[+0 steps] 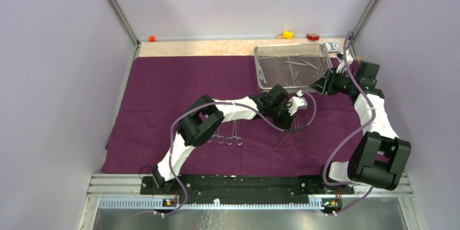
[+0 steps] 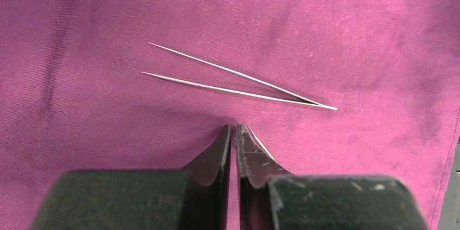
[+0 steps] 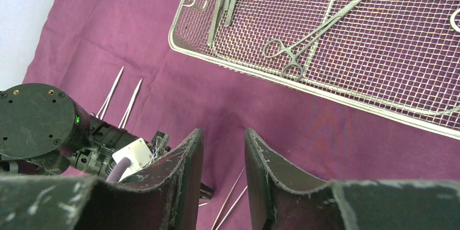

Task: Open and lay out the surgical kit
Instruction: Pick up the medical item from the surgical kit.

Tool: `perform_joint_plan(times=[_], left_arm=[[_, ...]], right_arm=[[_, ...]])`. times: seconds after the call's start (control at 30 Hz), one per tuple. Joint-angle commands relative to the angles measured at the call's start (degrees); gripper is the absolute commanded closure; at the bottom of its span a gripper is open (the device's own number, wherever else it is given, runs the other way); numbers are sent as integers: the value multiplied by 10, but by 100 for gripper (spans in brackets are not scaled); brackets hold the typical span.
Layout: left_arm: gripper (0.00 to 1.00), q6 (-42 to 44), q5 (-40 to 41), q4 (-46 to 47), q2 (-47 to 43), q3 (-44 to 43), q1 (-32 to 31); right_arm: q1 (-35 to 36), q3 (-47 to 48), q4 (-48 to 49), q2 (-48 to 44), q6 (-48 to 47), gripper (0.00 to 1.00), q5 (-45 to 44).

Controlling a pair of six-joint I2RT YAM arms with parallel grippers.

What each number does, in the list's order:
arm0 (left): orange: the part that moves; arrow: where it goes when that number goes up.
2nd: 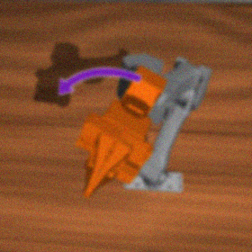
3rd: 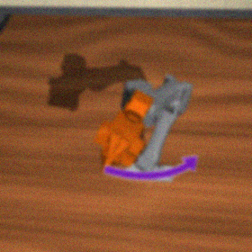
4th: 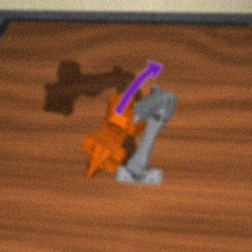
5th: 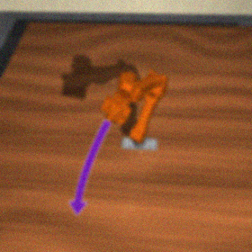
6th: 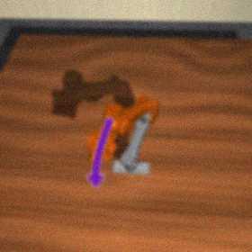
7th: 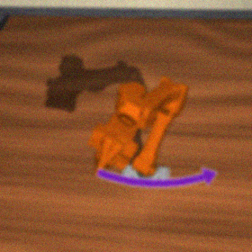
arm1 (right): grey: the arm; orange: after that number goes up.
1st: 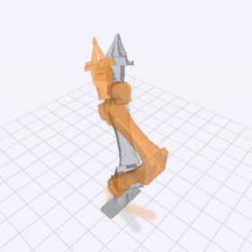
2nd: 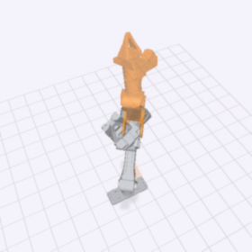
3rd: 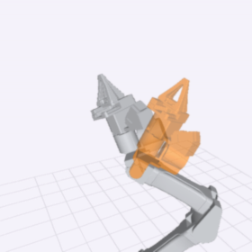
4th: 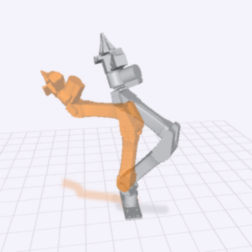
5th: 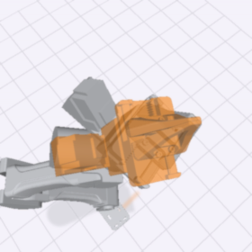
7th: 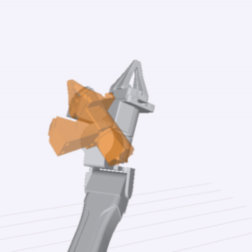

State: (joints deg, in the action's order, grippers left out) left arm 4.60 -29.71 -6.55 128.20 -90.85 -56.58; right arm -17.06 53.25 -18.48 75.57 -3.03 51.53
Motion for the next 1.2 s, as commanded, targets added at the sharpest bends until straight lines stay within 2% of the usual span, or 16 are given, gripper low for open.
perform_joint_plan(times=[0.0, 0.17, 0.4, 1.17], left_arm=[[90, -13, 9, 3, -7, 0, -5], [100, -34, 16, -6, -9, -10, -5], [100, -44, 43, -7, -24, -11, -3], [100, -228, 89, 3, -32, -16, 42]], right_arm=[[-8, 11, 8, 5, -13, 67, 10], [-8, 11, 8, 5, -14, 67, 10], [-8, 11, 8, 4, -14, 67, 10], [-8, 10, 9, 5, -11, 67, 8]])
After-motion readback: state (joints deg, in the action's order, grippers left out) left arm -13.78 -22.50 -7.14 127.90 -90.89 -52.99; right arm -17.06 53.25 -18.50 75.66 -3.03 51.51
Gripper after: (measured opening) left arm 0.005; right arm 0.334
